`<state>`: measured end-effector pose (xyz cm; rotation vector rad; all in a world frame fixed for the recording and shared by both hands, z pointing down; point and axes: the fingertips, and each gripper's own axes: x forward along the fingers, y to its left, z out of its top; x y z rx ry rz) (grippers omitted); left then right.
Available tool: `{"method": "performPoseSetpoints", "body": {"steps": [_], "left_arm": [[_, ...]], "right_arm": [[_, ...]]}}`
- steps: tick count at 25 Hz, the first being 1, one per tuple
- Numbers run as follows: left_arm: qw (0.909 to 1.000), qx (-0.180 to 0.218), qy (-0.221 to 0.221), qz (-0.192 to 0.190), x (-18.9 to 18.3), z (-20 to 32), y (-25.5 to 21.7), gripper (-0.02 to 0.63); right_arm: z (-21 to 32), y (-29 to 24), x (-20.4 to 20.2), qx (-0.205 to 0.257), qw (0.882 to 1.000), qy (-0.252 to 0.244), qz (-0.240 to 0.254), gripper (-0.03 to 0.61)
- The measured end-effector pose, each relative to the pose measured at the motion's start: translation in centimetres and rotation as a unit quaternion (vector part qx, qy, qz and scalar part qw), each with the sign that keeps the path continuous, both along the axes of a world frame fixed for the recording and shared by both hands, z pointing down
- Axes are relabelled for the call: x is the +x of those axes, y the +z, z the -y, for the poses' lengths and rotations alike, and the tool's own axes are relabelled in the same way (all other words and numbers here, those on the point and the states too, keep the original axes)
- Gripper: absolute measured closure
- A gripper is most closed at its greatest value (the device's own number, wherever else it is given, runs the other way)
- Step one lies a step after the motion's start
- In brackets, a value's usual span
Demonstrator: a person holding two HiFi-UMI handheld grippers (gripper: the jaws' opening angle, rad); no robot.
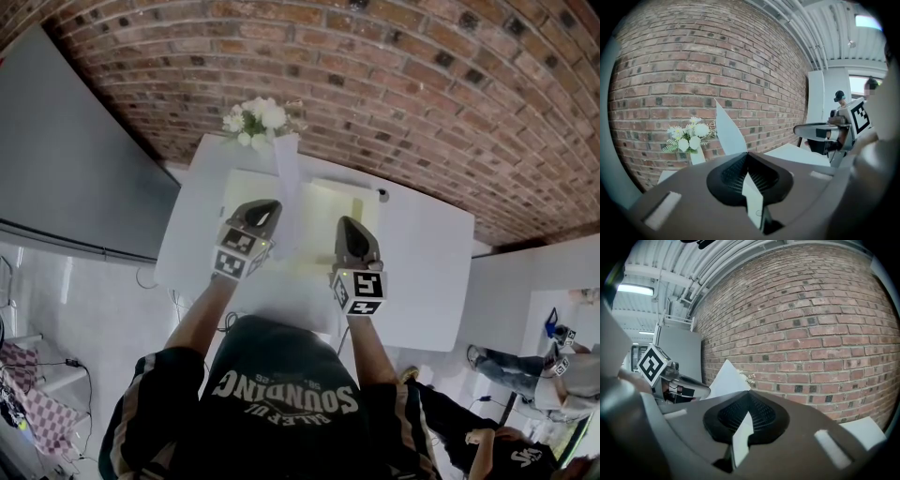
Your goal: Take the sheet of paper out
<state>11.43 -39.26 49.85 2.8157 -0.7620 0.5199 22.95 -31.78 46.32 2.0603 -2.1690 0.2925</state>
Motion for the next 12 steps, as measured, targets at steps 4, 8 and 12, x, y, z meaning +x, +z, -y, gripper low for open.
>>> {"method": "performPoseSetpoints", "body": {"steps": [4, 8, 12], "left_arm": [[1.0000, -0.003, 0.001, 0.002, 0.02, -0.12, 0.27, 0.601], [1.0000, -0.004, 0.006, 0.004, 0.19, -0.22, 0.35, 0.602], [1.0000, -0.007, 0.005, 0.003, 0.07, -0.22, 0.57, 0.602]], "right_arm": [[0.06, 0.20, -0.11, -0.002, 1.000, -0.002, 0.002, 0.583], [0.23, 0.38, -0.13, -0.005, 1.000, -0.003, 0.002, 0.583], [0.49, 0.54, -0.20, -0.007, 1.000, -0.006, 0.001, 0.583]]}}
